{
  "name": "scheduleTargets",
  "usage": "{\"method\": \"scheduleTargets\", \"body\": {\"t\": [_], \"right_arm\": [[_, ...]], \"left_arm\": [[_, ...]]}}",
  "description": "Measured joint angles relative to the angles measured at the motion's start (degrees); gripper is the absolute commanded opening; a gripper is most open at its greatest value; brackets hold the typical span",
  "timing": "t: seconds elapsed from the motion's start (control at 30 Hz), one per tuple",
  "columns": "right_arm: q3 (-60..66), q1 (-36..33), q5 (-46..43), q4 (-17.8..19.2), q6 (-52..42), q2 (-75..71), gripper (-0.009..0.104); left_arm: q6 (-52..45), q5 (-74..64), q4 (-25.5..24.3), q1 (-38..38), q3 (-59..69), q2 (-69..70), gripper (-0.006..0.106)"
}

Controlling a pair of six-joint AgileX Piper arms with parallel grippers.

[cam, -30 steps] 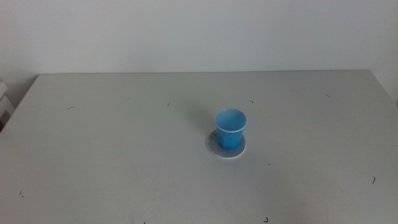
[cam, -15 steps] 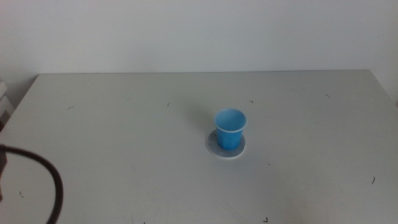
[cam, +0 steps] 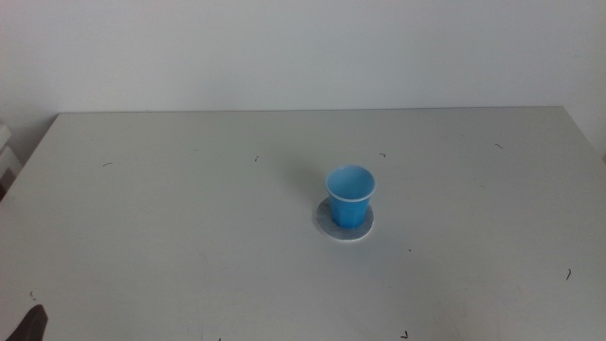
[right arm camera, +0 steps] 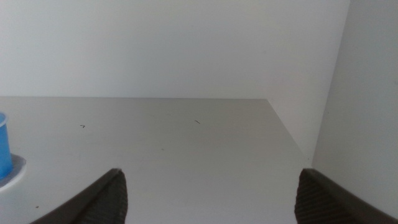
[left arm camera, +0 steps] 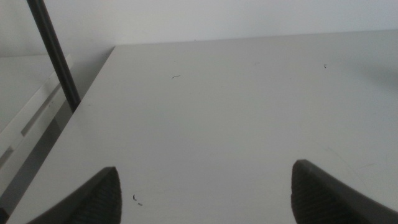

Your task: Place an empty cup on a cup mat.

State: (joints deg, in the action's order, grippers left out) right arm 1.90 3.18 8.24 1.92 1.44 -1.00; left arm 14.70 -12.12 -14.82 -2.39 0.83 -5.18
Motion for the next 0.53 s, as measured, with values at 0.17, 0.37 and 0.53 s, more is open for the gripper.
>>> {"method": "scheduleTargets", "body": {"t": [0.17,0.37,0.53], "right_arm": [[0.00,0.00,0.00,0.00,0.00,0.00,0.094],[0.00,0.00,-0.04,0.00,0.00,0.00,0.094],[0.00,0.00,0.01,0.00,0.00,0.00,0.094]], "left_arm": [[0.00,-0.52,0.00,0.00,0.78,5.09,0.105],[0.00,-2.25,0.00,0.00,0.90,5.90,0.105],[0.00,-2.81,0.00,0.00,0.90,5.92,0.105]]}}
